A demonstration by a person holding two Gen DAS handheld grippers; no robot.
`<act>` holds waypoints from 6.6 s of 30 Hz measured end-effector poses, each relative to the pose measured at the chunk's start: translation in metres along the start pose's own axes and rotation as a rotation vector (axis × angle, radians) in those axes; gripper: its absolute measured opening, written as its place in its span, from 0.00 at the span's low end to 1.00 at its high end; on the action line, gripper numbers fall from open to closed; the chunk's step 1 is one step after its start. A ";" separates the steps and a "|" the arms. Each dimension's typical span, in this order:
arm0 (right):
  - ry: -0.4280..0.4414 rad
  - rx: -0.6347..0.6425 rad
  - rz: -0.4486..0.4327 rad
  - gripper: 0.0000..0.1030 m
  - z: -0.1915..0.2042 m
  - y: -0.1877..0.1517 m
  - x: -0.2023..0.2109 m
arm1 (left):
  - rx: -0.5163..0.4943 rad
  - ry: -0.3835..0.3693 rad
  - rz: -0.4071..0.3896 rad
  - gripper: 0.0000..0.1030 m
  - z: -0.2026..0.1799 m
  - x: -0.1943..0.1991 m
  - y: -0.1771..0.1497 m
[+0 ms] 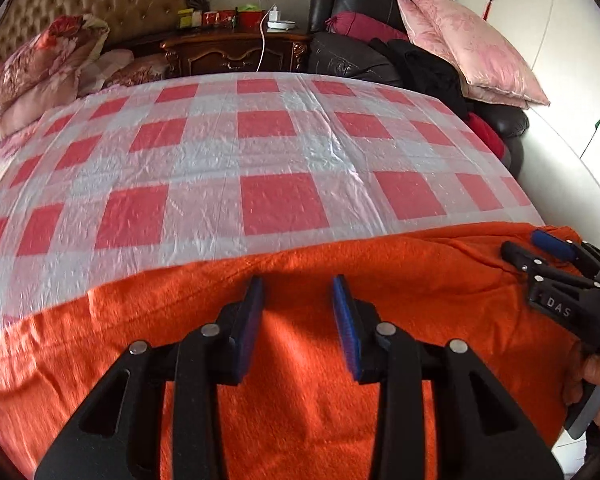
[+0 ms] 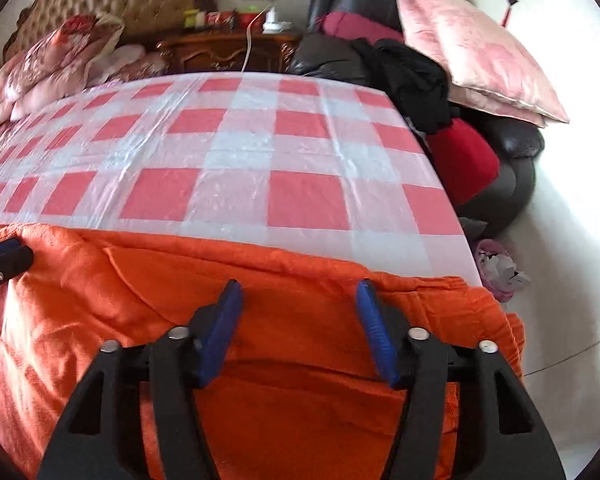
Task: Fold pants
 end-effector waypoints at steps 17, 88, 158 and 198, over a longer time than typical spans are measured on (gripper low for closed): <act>-0.090 -0.060 0.009 0.61 -0.011 -0.007 0.001 | 0.121 0.111 -0.115 0.57 0.091 0.063 -0.016; -0.161 -0.084 0.007 0.79 0.033 -0.078 0.082 | 0.760 0.121 -0.089 0.34 0.424 0.225 -0.136; -0.015 -0.257 0.212 0.96 0.016 -0.118 0.073 | 0.111 0.200 0.062 0.98 0.090 0.078 -0.105; 0.197 -0.172 0.044 0.68 0.061 -0.123 0.154 | -0.210 -0.069 -0.154 0.44 0.072 0.168 -0.145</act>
Point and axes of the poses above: each gripper's, at about its wrist camera, not at the fingertips, and x roughly against the way its jaws point, z to its left, y to its top, the point moved 6 cm from there along -x, roughly the way its jaws point, and after that the axes turned 10 degrees about x, right-handed, at the moved point
